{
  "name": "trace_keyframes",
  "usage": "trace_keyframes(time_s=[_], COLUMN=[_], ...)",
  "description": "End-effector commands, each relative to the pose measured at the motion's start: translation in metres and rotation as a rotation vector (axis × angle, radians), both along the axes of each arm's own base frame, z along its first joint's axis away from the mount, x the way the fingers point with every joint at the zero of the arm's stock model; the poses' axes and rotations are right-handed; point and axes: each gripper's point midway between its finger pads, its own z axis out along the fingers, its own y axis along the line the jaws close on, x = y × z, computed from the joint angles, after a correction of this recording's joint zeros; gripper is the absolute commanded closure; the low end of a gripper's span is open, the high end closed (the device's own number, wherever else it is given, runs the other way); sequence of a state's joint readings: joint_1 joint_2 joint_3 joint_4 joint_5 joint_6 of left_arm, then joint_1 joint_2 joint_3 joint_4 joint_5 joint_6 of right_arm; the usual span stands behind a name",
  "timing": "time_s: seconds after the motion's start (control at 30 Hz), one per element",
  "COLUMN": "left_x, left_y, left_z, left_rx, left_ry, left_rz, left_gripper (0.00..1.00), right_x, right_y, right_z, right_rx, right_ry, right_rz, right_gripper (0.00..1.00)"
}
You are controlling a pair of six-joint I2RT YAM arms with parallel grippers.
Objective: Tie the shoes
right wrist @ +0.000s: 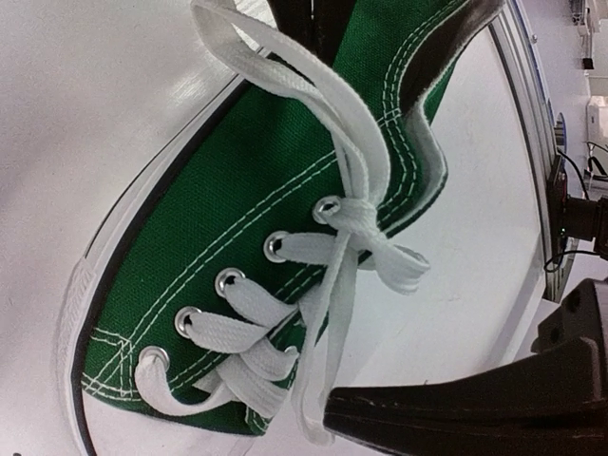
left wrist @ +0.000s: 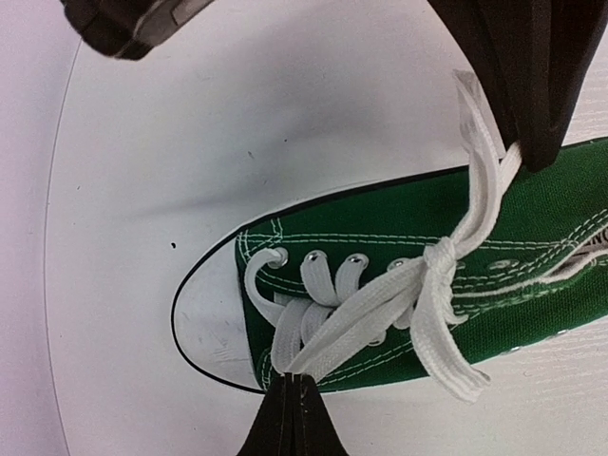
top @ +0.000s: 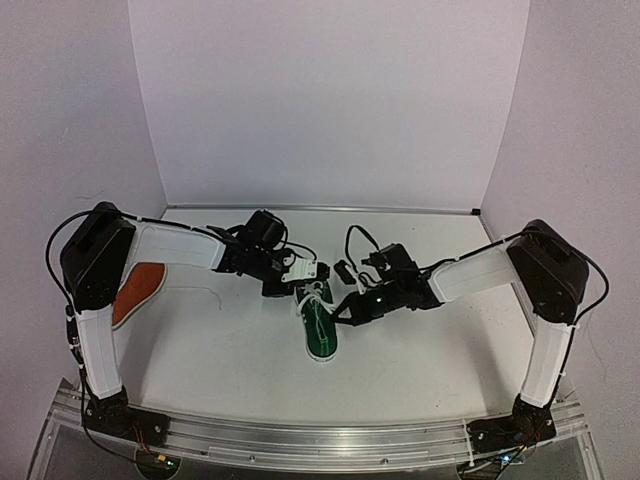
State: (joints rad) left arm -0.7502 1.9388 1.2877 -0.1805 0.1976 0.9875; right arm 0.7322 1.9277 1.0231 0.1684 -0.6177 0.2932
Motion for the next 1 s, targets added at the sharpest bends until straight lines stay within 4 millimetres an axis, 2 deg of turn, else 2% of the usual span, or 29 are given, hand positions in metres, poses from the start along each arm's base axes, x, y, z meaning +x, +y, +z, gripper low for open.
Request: trace_keyframes(time_s=[0.0, 0.37, 0.83, 0.9, 0.97], left_x=[0.014, 0.015, 0.012, 0.011, 0.009], left_y=[-0.003, -0.002, 0.002, 0.001, 0.001], left_z=[0.02, 0.029, 0.028, 0.029, 0.03], left_rx=[-0.04, -0.069, -0.074, -0.081, -0.086], left_ry=[-0.058, -0.066, -0.055, -0.051, -0.043], left_rz=[0.041, 0.047, 0.052, 0.049, 0.044], left_gripper=[1.0, 1.0, 1.0, 1.0, 0.97], right_x=[-0.006, -0.019, -0.033, -0.032, -0.029], right_y=[-0.004, -0.018, -0.029, -0.027, -0.024], right_z=[0.014, 0.007, 0.003, 0.006, 0.013], right_rx=[0.006, -0.023, -0.045, -0.037, -0.027], right_ry=[-0.022, -0.002, 0.024, 0.02, 0.005], right_rz=[-0.001, -0.006, 0.003, 0.007, 0.007], right_gripper=[1.0, 1.0, 1.0, 0.96, 0.86])
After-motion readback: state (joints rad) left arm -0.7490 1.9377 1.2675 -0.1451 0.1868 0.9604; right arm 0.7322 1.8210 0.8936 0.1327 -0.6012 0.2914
